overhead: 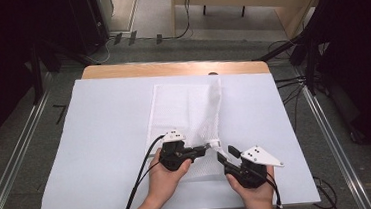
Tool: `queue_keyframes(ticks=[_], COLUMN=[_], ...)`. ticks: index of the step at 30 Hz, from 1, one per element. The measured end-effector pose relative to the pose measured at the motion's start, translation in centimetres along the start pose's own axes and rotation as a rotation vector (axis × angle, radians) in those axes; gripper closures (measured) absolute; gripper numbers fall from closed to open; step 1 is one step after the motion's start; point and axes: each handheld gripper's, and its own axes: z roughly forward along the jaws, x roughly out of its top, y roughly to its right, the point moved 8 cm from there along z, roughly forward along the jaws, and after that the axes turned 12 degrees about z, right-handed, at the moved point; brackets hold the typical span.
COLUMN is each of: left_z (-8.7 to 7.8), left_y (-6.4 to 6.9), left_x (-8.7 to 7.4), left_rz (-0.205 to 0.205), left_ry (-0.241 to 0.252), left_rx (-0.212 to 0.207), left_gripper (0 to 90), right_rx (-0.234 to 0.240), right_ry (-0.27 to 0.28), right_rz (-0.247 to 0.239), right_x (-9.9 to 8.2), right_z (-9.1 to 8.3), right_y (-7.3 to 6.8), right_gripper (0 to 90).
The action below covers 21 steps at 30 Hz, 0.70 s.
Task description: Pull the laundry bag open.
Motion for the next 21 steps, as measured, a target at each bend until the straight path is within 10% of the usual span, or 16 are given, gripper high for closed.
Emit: queue_keyframes(ticks=[4, 6, 12, 21], left_z=[0.2, 0.4, 0.8, 0.8], left_y=[0.3, 0.5, 0.4, -0.7], left_x=[-0.3, -0.4, -1.0, -1.5], left_rz=[0.021, 0.029, 0.025, -0.038], left_ry=[-0.008, -0.014, -0.037, -0.069], left_rx=[-0.009, -0.013, -0.006, 0.042], left_gripper=[88.2, 88.2, 88.1, 88.1], right_rx=[0.066, 0.139, 0.159, 0.038], right_ry=[-0.036, -0.077, -0.127, -0.037], right_rz=[0.06, 0.108, 0.147, 0.081], right_x=[0.6, 0.4, -0.2, 0.6], right_z=[0.7, 1.3, 1.8, 0.8], right_y=[0.1, -0.3, -0.2, 0.3], right_gripper=[44.5, 57.5, 84.6, 88.1])
